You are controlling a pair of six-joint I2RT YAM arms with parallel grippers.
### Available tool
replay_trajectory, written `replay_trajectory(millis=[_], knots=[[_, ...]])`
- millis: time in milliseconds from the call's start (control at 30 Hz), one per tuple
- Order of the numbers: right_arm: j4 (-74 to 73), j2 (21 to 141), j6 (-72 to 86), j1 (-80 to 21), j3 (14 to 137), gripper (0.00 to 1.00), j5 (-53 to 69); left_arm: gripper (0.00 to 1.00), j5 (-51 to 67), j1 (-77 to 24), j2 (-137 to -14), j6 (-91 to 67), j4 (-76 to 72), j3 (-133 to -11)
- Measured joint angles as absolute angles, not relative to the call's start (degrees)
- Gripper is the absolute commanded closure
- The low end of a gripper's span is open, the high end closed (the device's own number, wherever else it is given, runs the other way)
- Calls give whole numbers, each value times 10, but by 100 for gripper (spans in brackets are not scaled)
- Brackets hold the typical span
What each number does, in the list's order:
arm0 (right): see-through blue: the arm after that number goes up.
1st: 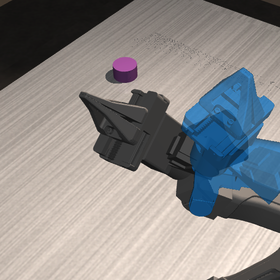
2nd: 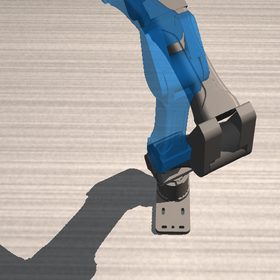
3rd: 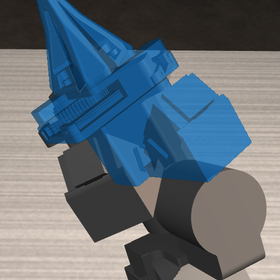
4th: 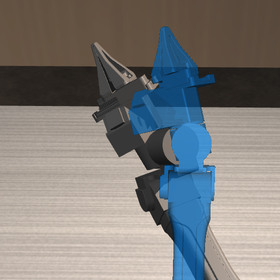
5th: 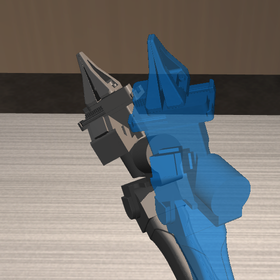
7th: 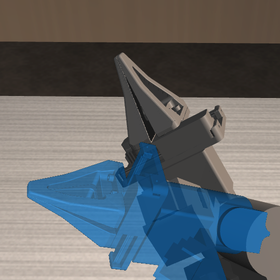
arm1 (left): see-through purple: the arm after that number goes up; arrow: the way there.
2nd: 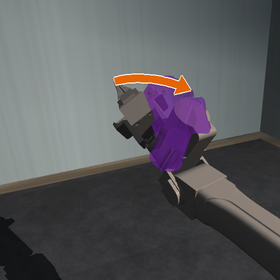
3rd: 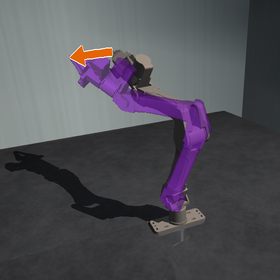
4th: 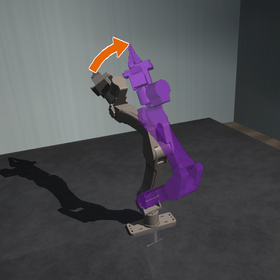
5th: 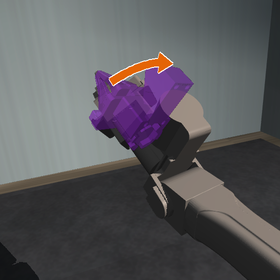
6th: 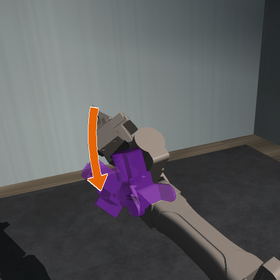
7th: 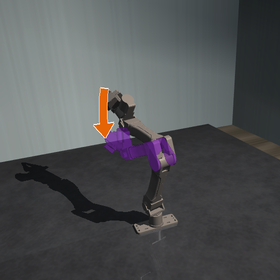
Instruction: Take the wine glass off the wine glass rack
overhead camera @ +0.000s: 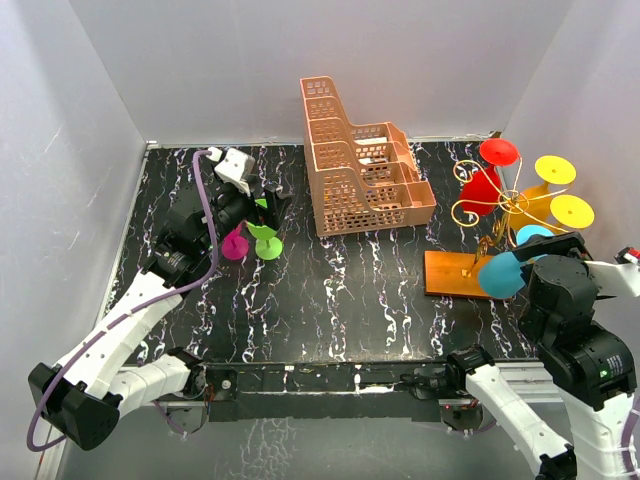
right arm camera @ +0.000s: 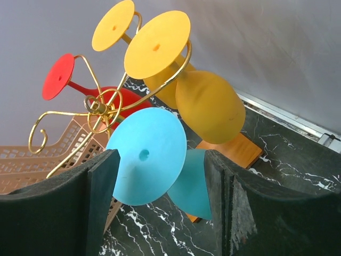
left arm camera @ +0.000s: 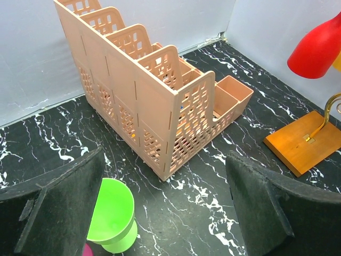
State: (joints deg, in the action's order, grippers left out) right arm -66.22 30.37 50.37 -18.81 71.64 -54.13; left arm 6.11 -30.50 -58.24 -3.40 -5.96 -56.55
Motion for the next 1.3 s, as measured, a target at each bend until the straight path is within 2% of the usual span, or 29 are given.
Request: replay_trajectory(millis=[133,333,633,767,900,1300], knots=[[-653,299,507,-193,698,28,-548,7,60,-305,-582,-33,-60,-566],[-637,287,506,-198,677,32,-550,7,60,-305,-582,-31,-60,-566],[-625,287,516,-200,667,43,-556,7,60,-305,-582,-29,-60,-566],[-617,287,522,-201,663,54,-557,7,60,-305,-582,-29,-60,-566],[-609,287,528,-202,662,61,-558,7,60,-305,-582,-27,-60,-566],[-598,286,530,-203,666,75,-557,7,60,-305,-581,-27,-60,-566]])
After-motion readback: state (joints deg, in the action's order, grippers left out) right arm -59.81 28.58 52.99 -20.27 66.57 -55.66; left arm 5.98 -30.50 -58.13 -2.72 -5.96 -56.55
